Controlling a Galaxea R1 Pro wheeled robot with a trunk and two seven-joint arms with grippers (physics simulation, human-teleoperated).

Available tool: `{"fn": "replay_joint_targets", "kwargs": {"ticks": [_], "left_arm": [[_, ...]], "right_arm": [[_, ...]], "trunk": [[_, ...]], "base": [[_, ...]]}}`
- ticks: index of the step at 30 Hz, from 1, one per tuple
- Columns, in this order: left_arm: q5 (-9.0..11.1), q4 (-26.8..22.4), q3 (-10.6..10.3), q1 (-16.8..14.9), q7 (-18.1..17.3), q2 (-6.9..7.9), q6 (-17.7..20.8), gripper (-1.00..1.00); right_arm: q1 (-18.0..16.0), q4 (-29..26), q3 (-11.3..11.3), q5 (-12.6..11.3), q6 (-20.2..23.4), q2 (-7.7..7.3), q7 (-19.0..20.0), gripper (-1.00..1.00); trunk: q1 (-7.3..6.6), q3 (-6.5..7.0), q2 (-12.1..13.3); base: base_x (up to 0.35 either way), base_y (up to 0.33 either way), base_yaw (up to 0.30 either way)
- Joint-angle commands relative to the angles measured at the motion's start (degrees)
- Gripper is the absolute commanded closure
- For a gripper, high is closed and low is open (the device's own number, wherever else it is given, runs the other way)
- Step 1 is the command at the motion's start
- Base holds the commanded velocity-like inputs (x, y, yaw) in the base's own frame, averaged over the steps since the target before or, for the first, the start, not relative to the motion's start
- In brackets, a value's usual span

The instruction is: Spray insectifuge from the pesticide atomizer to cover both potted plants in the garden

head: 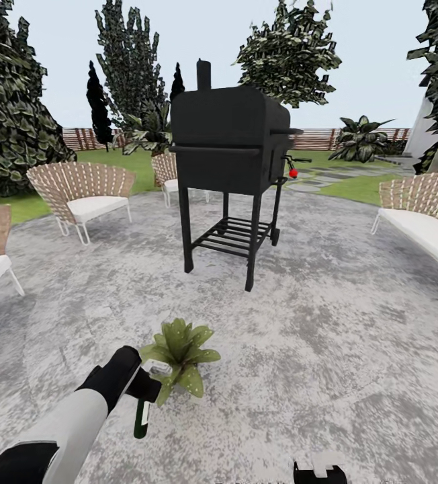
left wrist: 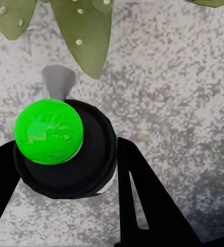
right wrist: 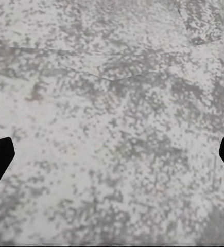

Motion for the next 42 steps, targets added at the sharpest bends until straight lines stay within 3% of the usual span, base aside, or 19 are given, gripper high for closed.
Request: {"fn": "replay_joint_targets", "kwargs": {"ticks": [1, 21, 27, 36, 42], "left_arm": [[-0.57, -0.12, 0.18, 0.03, -0.45, -0.02, 0.17, 1.00], [-0.49, -0.21, 0.07, 0.07, -0.29, -0.26, 0.17, 1.00], [-0.49, -0.21, 0.16, 0.07, -0.29, -0.30, 0.17, 1.00], [-0.58, -0.13, 0.16, 0.10, -0.29, -0.26, 0.17, 1.00], [-0.49, -0.12, 0.18, 0.13, -0.29, -0.24, 0.17, 1.00]], "right_arm": [[-0.05, 0.07, -0.44, 0.59, -0.17, 0.04, -0.19, -1.00], [-0.05, 0.07, -0.45, 0.59, -0.17, 0.03, -0.19, -1.00], [-0.05, 0.07, -0.48, 0.59, -0.17, 0.04, -0.19, -1.00], [-0.05, 0.07, -0.46, 0.59, -0.17, 0.04, -0.19, -1.00], [-0.05, 0.07, -0.48, 0.59, -0.17, 0.04, -0.19, -1.00]], "trunk": [[-0.02, -0.05, -0.02], [-0.02, -0.05, -0.02], [-0.02, -0.05, -0.02], [-0.02, -0.05, -0.02], [-0.02, -0.05, -0.02]], "base": [[-0.055, 0.179, -0.295], [-0.002, 0.298, -0.054], [0.154, 0.281, -0.254], [0.066, 0.045, -0.207], [-0.235, 0.181, -0.009]]}}
